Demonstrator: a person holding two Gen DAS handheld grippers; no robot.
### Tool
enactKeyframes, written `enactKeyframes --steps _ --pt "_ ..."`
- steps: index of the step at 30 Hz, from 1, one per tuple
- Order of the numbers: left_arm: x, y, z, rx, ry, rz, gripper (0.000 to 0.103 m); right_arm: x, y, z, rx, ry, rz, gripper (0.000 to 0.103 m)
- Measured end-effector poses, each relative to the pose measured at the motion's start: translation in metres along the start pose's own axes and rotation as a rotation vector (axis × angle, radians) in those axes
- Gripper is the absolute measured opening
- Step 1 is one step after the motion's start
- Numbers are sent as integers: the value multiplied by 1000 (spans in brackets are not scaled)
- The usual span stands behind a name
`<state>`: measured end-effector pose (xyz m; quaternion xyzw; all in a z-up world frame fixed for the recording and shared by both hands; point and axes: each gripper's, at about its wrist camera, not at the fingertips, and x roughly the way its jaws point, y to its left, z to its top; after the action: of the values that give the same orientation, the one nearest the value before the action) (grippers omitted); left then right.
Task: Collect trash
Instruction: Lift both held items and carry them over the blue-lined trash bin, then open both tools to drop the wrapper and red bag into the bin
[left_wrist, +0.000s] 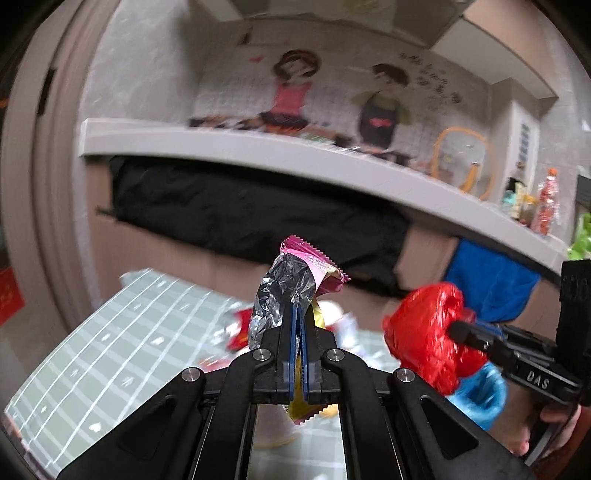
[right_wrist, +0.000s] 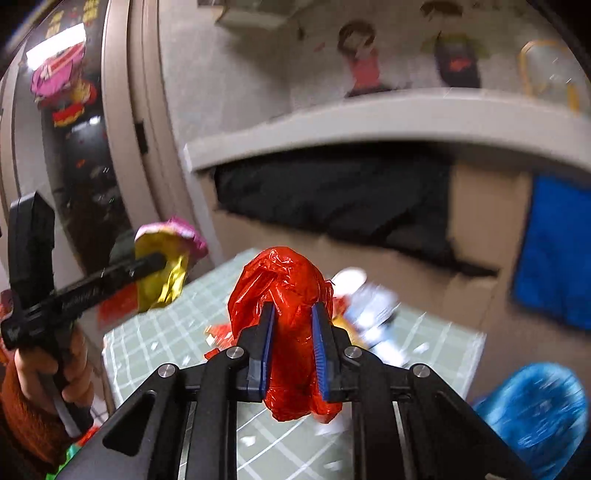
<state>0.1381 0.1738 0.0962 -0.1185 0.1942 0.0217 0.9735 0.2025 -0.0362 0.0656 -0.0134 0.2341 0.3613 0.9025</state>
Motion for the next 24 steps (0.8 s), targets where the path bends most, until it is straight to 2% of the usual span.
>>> enactKeyframes --steps 5,11,16,18,20,24 --pt "26 -79 16 71 7 -121 2 -53 -49 17 19 -93 -123 17" --pt "73 -181 5 153 84 -281 2 -114 -110 1 61 -140 -310 17" --pt "113 -237 -17 173 191 -363 2 -152 -164 -24 146 -123 -433 17" --pt "133 -251 -31 175 258 -389 2 -157 -181 -35 175 -101 -458 17" --pt "154 -261 -48 172 335 -411 2 -155 -198 -45 211 -66 -463 17" --pt "180 -270 -80 179 429 -413 2 -136 -223 -67 261 -1 -470 17"
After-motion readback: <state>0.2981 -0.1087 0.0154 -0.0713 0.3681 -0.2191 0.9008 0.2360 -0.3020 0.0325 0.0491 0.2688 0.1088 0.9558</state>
